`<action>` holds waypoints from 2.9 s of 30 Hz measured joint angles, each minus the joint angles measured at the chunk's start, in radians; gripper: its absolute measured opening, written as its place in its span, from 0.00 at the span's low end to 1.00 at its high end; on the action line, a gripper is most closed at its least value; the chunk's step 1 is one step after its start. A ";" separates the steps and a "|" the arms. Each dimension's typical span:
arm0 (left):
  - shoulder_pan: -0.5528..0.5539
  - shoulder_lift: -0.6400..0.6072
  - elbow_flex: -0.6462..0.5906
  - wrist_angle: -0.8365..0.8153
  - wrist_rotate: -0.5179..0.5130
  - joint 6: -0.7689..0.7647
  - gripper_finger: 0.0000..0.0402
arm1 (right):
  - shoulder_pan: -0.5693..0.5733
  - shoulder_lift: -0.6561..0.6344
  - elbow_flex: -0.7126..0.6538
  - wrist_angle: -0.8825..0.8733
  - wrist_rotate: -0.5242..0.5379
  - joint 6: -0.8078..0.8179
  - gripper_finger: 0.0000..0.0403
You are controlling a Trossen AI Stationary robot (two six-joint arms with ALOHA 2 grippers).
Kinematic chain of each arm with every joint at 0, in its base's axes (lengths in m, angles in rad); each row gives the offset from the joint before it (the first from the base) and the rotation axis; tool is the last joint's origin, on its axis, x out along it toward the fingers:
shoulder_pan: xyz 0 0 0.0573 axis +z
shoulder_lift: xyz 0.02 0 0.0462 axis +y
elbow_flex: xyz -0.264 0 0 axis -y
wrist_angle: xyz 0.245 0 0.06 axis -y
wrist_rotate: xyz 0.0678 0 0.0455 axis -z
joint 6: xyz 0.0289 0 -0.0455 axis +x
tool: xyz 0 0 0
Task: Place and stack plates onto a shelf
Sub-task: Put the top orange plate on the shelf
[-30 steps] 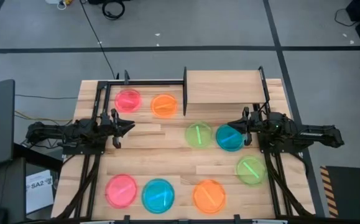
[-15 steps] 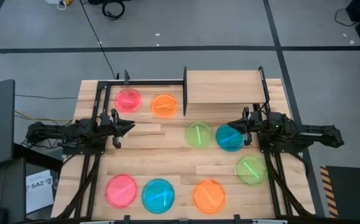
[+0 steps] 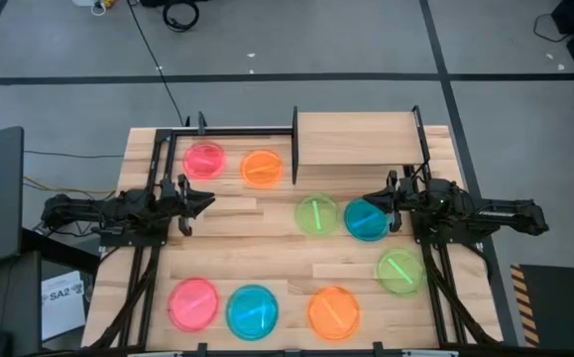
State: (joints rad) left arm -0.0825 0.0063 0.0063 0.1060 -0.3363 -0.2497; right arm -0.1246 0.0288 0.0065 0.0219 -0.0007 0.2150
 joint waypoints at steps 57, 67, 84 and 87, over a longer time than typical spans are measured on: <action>0.868 1.393 1.278 -0.913 0.497 -0.008 0.19 | 0.000 0.000 0.000 0.006 0.004 0.000 0.03; 0.968 1.686 1.278 -0.912 0.547 0.098 0.19 | 0.000 0.000 0.000 0.006 0.004 0.000 0.03; 0.968 1.914 1.277 -0.883 0.640 0.131 0.33 | 0.000 0.000 0.000 0.006 0.004 0.000 0.03; 0.967 1.924 1.277 -0.875 0.639 0.112 0.36 | 0.000 0.000 0.000 0.006 0.004 0.000 0.03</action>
State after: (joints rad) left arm 0.8846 1.9303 1.2835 -0.7694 0.3027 -0.1376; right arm -0.1247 0.0289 0.0067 0.0280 0.0029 0.2147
